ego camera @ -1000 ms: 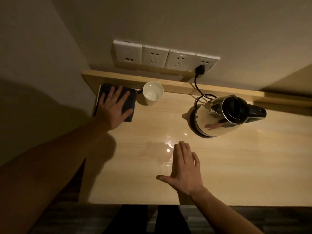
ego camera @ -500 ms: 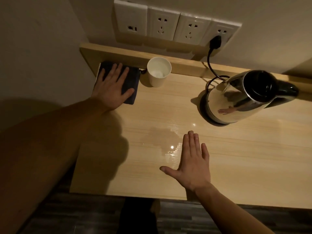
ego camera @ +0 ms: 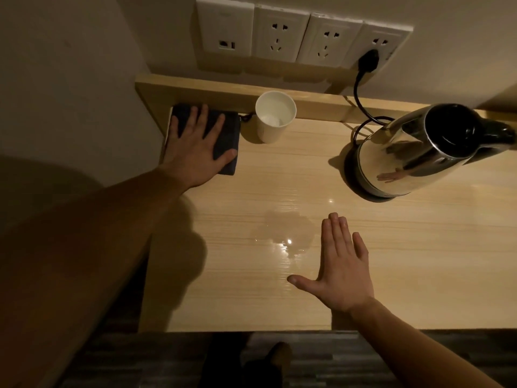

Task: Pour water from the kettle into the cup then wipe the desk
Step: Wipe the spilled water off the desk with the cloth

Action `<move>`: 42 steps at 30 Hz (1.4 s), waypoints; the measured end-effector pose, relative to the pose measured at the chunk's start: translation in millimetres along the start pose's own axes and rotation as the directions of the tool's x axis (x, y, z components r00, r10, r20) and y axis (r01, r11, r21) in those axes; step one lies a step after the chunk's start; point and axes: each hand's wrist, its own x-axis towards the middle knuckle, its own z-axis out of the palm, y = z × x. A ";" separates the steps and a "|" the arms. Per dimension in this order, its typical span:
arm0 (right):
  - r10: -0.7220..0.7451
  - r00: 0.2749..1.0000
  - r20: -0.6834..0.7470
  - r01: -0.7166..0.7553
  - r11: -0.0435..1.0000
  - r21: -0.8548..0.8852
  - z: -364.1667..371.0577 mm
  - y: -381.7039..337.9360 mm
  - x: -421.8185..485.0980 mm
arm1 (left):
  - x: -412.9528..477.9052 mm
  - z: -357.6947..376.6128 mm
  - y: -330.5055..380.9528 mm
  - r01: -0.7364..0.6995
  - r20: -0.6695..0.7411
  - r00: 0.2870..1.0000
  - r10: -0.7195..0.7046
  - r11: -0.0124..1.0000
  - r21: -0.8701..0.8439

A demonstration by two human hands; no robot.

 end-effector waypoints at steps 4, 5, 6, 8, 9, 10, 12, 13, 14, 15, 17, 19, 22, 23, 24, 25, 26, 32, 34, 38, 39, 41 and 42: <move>0.008 1.000 -0.005 -0.008 1.000 -0.007 -0.5 -0.7 -0.1 | -4.2 1.7 1.1 0.007 0.010 1.000 -0.007 1.000 -0.008; 0.008 1.000 -0.005 -0.008 1.000 -0.009 -0.3 -0.9 -0.4 | -7.3 3.4 2.0 0.012 0.008 1.000 -0.012 1.000 -0.009; 0.006 1.000 -0.006 -0.006 1.000 -0.012 -0.3 -1.1 -1.0 | -12.2 5.6 2.9 0.015 0.001 1.000 -0.015 1.000 -0.009; 0.003 1.000 -0.011 -0.003 1.000 -0.017 -0.7 -1.4 -1.7 | -25.4 10.8 4.6 0.009 -0.018 1.000 -0.009 1.000 -0.007; 0.003 1.000 -0.011 -0.003 1.000 -0.016 -1.1 -1.6 -2.1 | -33.4 13.6 5.8 0.007 -0.029 1.000 -0.007 1.000 -0.006; 0.002 1.000 -0.012 -0.002 1.000 -0.013 -1.6 -1.9 -2.4 | -41.7 16.2 7.1 0.009 -0.041 0.999 -0.010 1.000 -0.008; -0.003 1.000 -0.014 0.003 1.000 -0.007 -2.4 -2.5 -3.0 | -59.6 21.3 11.7 0.028 -0.068 0.997 -0.029 1.000 -0.006; -0.004 1.000 -0.016 0.004 1.000 -0.006 -2.8 -2.9 -3.7 | -68.9 24.0 14.5 0.040 -0.081 0.996 -0.040 0.999 -0.002; -0.003 1.000 -0.020 0.003 1.000 -0.005 -3.0 -3.3 -4.2 | -78.1 26.7 17.2 0.048 -0.091 0.995 -0.048 0.999 0.000; -0.003 1.000 -0.025 0.003 1.000 -0.004 -3.0 -3.7 -4.8 | -87.5 29.4 19.4 0.053 -0.100 0.994 -0.053 0.999 -0.003; -0.006 0.999 -0.036 0.006 1.000 0.003 -2.6 -4.1 -5.6 | -106.7 34.8 23.0 0.055 -0.122 0.991 -0.055 0.999 -0.005; -0.011 0.999 -0.042 0.011 1.000 0.010 -2.3 -3.8 -6.6 | -125.9 39.1 26.7 0.056 -0.139 0.989 -0.057 0.998 -0.007; -0.017 0.998 -0.059 0.018 1.000 0.011 -0.6 -3.1 -8.1 | -153.4 43.0 34.8 0.062 -0.152 0.986 -0.063 0.998 -0.010; -0.020 0.998 -0.062 0.020 1.000 0.011 -0.1 -3.0 -8.5 | -162.1 43.2 37.6 0.063 -0.147 0.987 -0.063 0.998 -0.009; -0.021 0.998 -0.066 0.022 1.000 0.011 0.3 -2.9 -8.9 | -171.2 43.1 40.5 0.064 -0.137 0.989 -0.065 0.998 -0.010; -0.020 0.997 -0.071 0.021 1.000 0.014 0.7 -2.6 -8.8 | -179.6 42.8 43.3 0.068 -0.126 0.990 -0.069 0.998 -0.013; -0.020 0.997 -0.076 0.021 1.000 0.016 1.0 -2.4 -9.0 | -188.8 42.4 46.8 0.079 -0.121 0.989 -0.080 0.997 -0.016; -0.023 0.995 -0.098 0.026 0.999 0.023 0.7 -2.7 -11.1 | -235.7 35.7 71.1 0.196 -0.048 0.979 -0.198 0.980 -0.042; -0.024 0.995 -0.101 0.027 0.999 0.024 0.5 -2.5 -11.1 | -247.8 33.9 75.7 0.214 -0.016 0.977 -0.215 0.976 -0.035; -0.028 0.995 -0.101 0.031 0.999 0.032 -0.4 -1.9 -12.2 | -267.8 35.0 83.4 0.251 0.028 0.968 -0.250 0.968 -0.022; -0.028 0.995 -0.100 0.032 0.999 0.034 -0.7 -1.8 -12.7 | -271.2 35.5 85.0 0.260 0.033 0.965 -0.259 0.965 -0.025; -0.031 0.994 -0.102 0.035 0.999 0.036 -1.9 -1.8 -13.1 | -277.9 36.1 89.2 0.270 0.025 0.963 -0.270 0.962 -0.038; -0.034 0.994 -0.101 0.038 0.999 0.038 -2.3 -1.9 -13.3 | -282.5 37.3 91.5 0.273 0.012 0.962 -0.273 0.961 -0.051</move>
